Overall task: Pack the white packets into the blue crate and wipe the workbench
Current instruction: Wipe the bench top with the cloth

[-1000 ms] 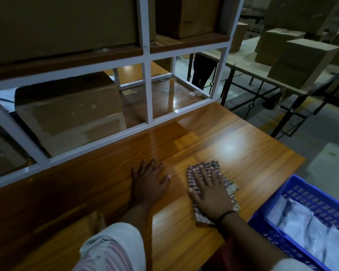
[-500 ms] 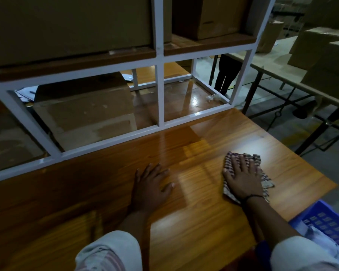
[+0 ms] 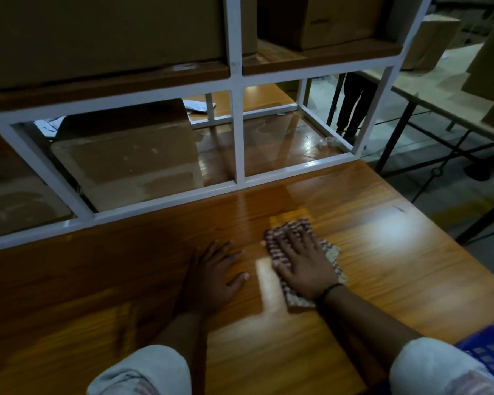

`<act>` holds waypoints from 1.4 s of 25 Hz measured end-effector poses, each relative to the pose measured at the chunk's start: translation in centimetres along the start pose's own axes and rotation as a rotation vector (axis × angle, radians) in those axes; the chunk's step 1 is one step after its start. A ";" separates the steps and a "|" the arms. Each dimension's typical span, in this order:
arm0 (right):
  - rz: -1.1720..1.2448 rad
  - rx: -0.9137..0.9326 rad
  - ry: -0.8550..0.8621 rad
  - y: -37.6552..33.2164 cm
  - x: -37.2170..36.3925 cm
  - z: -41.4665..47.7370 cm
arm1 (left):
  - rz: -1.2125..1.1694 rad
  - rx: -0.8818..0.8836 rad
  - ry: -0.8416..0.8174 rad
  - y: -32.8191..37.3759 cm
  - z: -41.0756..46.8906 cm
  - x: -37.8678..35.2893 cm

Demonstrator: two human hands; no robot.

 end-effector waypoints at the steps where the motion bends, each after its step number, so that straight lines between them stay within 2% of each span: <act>1: -0.001 -0.075 0.008 2.6 0.2 0.5 | 0.009 0.000 0.006 0.0 0.0 -0.1; 5: -0.003 -0.358 -0.021 11.5 0.6 4.3 | 0.000 -0.002 0.022 -0.2 0.2 -0.2; 9: 0.049 -0.438 -0.078 12.3 0.9 10.1 | -0.005 -0.003 0.033 -0.2 0.1 -0.1; 12: 0.089 -0.327 -0.060 8.9 0.8 13.7 | 0.006 0.002 0.014 -0.2 0.2 -0.1; 17: 0.020 0.126 -0.061 -0.3 -0.6 13.1 | 0.001 0.001 0.017 -0.1 0.4 0.0; 19: 0.021 0.226 -0.063 -1.6 -1.0 10.9 | -0.008 -0.006 0.032 -0.1 0.3 0.1; 21: 0.029 0.186 -0.036 0.9 -0.9 10.6 | -0.023 0.006 0.040 -0.2 0.3 0.2; 25: 0.061 -0.201 -0.020 8.8 -0.1 13.4 | -0.010 0.013 0.012 -0.3 0.3 -0.1; 27: 0.065 -0.263 -0.033 9.4 -0.2 15.3 | -0.004 0.012 0.009 -0.3 0.4 -0.2; 32: 0.051 -0.231 -0.009 4.0 -0.8 18.6 | -0.016 0.019 -0.009 -0.3 0.3 -0.2; 33: 0.046 -0.164 -0.007 2.8 -0.9 18.6 | -0.024 0.012 0.000 -0.2 0.3 -0.1; 35: 0.025 0.081 -0.020 0.1 -1.3 17.5 | -0.035 0.008 0.009 0.0 0.4 -0.2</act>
Point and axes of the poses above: each hand's wrist, its own z-axis towards the middle knuckle, its own x-axis out of the back of the hand, y = z × x, the point moved 4 cm from there along z, towards the middle knuckle, and after that the axes turned 9 degrees about x, right-handed, at the moved point
